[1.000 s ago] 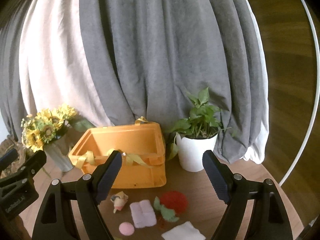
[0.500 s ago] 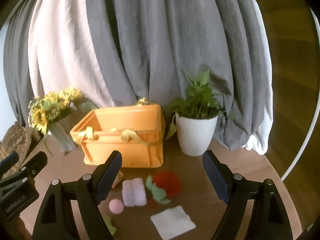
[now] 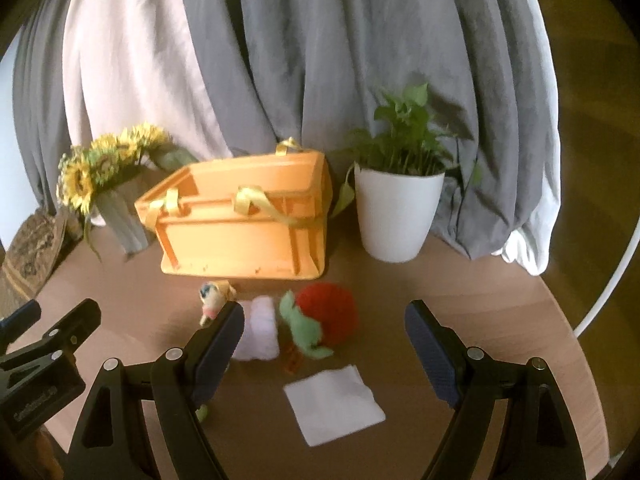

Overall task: Organize soft objects
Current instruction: 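Withdraw both tools from the crate back toward the remaining soft items, then grasp the green frog sponge with the left tool while the right tool grasps the white napkin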

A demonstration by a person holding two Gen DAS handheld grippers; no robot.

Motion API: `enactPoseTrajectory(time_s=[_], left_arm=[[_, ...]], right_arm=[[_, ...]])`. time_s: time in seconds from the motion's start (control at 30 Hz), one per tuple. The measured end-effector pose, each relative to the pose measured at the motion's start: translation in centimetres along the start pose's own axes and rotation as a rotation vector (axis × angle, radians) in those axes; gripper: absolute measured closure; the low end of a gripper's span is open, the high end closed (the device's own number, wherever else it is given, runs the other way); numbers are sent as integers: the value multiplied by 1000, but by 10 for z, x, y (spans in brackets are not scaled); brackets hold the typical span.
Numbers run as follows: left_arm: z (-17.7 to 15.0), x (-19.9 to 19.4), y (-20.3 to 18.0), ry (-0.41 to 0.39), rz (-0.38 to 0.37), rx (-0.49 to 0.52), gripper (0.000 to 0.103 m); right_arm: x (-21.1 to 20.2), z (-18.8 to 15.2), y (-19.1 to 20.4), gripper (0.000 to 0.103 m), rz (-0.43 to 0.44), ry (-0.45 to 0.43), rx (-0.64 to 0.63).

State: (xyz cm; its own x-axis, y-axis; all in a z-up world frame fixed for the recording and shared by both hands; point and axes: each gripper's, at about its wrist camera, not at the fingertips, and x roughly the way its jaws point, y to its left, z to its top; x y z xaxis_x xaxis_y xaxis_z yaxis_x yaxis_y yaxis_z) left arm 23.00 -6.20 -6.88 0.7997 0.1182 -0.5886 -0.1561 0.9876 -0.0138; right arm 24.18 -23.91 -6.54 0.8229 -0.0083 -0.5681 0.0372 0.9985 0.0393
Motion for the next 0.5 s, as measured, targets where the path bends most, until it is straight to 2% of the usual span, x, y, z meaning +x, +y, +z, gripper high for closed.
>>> enactPoseTrajectory(time_s=[0.5], left_arm=[[-42, 49, -15, 157, 0, 16, 4]], right_arm=[[41, -43, -5, 22, 16, 137, -33]])
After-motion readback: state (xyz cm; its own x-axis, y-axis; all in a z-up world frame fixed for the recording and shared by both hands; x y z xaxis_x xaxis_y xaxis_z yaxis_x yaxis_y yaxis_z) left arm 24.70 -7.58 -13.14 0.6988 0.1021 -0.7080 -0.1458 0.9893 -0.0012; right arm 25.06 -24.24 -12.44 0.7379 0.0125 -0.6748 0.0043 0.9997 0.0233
